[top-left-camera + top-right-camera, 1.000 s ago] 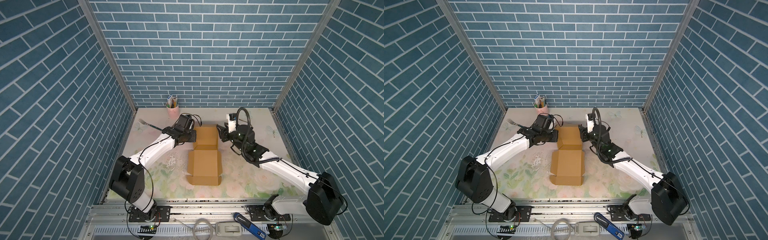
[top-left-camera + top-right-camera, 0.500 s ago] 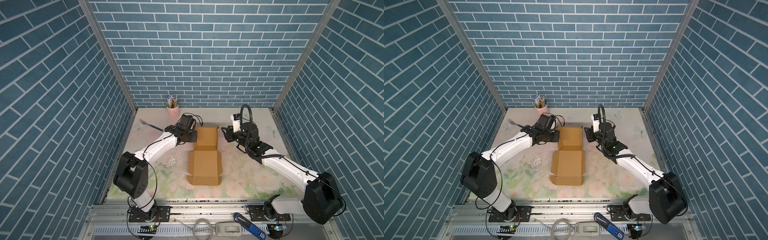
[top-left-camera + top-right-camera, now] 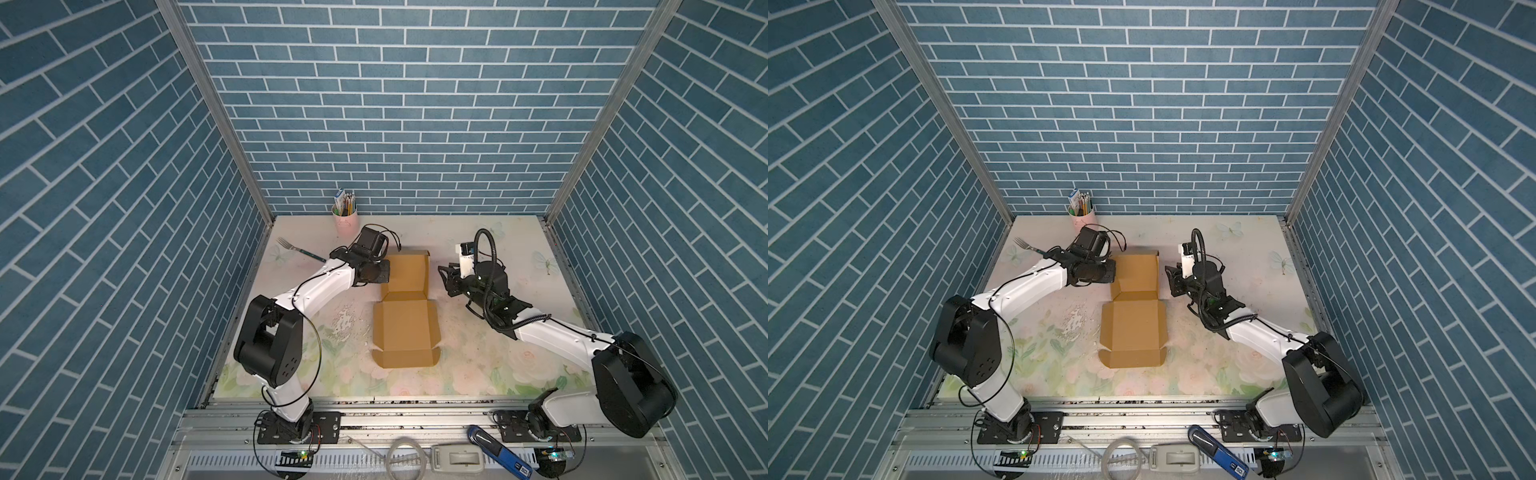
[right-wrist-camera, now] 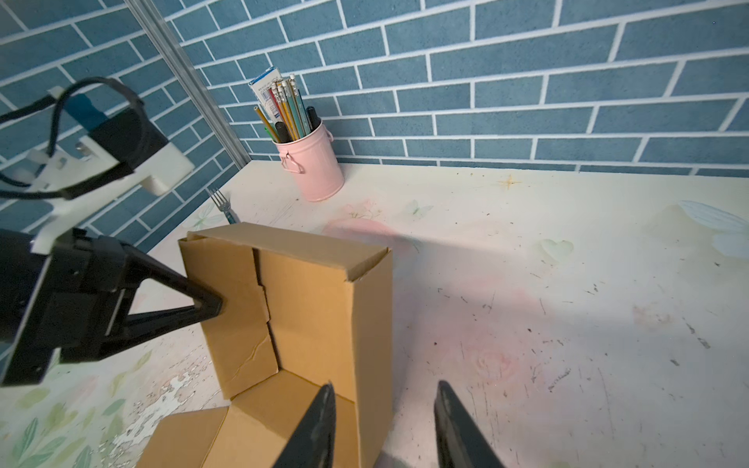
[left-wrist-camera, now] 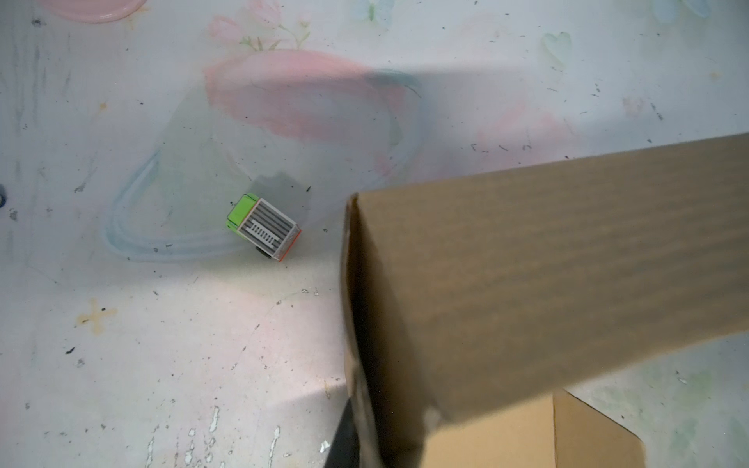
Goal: Fold the paper box
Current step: 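Lower the right gripper back beside the box's side wall while the left holds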
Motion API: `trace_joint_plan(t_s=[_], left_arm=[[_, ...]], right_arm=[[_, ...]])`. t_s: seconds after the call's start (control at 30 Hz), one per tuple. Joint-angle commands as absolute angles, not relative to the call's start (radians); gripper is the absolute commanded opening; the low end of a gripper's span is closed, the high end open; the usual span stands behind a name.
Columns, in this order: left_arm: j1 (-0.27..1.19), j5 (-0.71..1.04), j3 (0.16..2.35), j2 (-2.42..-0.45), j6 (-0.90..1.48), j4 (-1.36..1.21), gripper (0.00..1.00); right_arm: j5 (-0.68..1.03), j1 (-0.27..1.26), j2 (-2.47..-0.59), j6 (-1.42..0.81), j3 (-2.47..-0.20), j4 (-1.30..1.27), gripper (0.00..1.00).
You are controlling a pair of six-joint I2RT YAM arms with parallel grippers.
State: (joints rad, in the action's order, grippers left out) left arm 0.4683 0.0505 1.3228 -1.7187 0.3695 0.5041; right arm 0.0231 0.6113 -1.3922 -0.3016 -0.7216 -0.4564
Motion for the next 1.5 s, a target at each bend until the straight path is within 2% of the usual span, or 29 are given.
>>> trace_joint_plan(t_s=[0.0, 0.5, 0.73, 1.0, 1.47], left_arm=[[0.454, 0.076, 1.351, -1.733, 0.365, 0.518, 0.10], [0.444, 0.094, 1.357, -1.730, 0.362, 0.522, 0.10], [0.445, 0.097, 1.348, -1.720, 0.371, 0.514, 0.10], [0.445, 0.101, 1.347, -1.716, 0.374, 0.509, 0.10], [0.445, 0.086, 1.345, -1.726, 0.371, 0.512, 0.11]], right_arm=[[0.007, 0.620, -1.419, -0.288, -0.715, -0.518, 0.40], [-0.003, 0.704, -1.577, -0.242, -0.805, -0.514, 0.36], [-0.107, 0.715, -1.648, -0.285, -0.832, -0.527, 0.32], [-0.093, 0.715, -1.716, -0.325, -0.851, -0.576, 0.30], [-0.131, 0.719, -1.756, -0.351, -0.861, -0.598, 0.09]])
